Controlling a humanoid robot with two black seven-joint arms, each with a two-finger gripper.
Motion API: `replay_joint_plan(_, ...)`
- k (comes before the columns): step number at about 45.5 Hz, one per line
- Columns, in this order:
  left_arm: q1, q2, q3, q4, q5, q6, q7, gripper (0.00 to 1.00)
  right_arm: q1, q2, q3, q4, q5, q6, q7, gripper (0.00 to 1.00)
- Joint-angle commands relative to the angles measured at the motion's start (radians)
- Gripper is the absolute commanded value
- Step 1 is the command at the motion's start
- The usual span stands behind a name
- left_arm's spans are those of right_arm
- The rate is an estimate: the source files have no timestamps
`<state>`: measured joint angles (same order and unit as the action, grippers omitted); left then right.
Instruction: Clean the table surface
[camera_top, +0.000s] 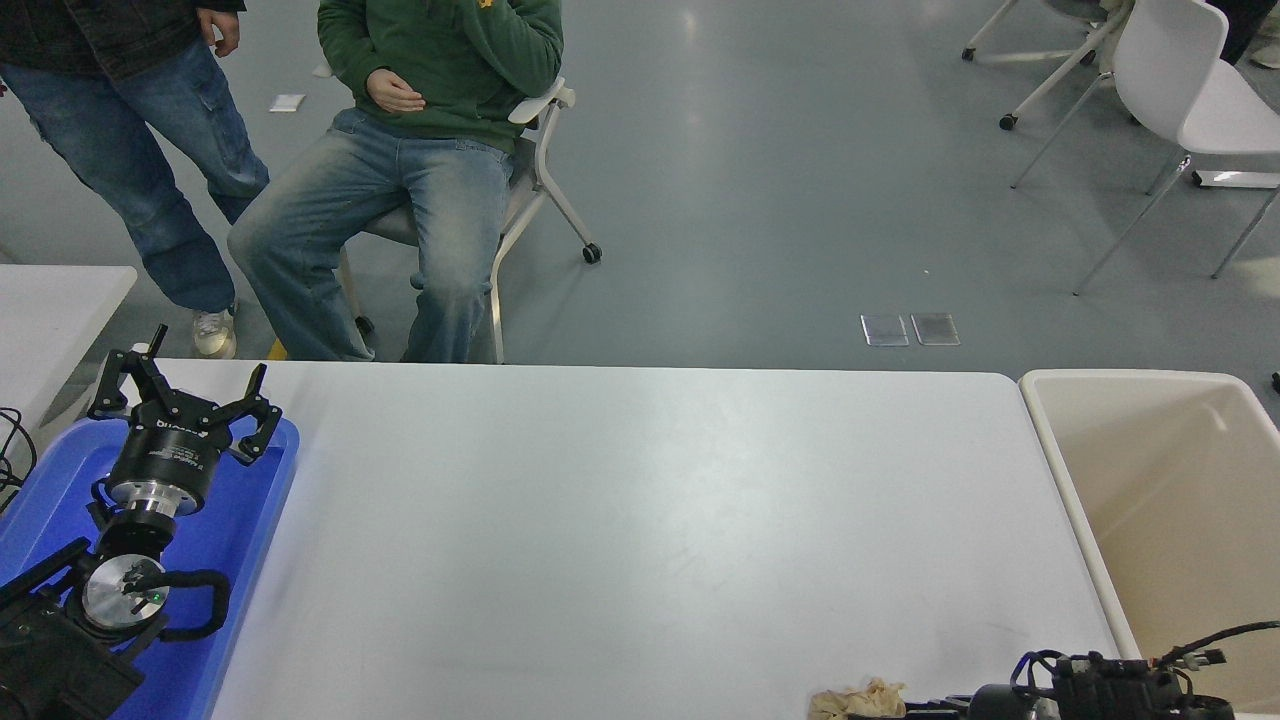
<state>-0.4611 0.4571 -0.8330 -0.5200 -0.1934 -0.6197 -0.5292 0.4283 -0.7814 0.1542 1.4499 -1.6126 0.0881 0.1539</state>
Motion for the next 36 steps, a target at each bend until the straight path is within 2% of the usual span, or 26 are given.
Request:
replay_joint_plan(1,-0.001,0.0,0.0,0.0,0.0,0.0,0.0,1.0,0.001,-0.025,0.013,0.007,0.013,0.025,0.001,0.0)
replay_joint_plan(25,0.001,0.0,0.0,0.0,0.0,0.0,0.0,1.0,0.035,-0.163,0.037,0.116,0.183,0.032,0.012,0.0)
replay_joint_plan(36,0.001,0.0,-0.002,0.0,0.0,0.0,0.0,1.0,0.147,-0.323,0.168,0.147,0.361,0.122,0.021,0.0)
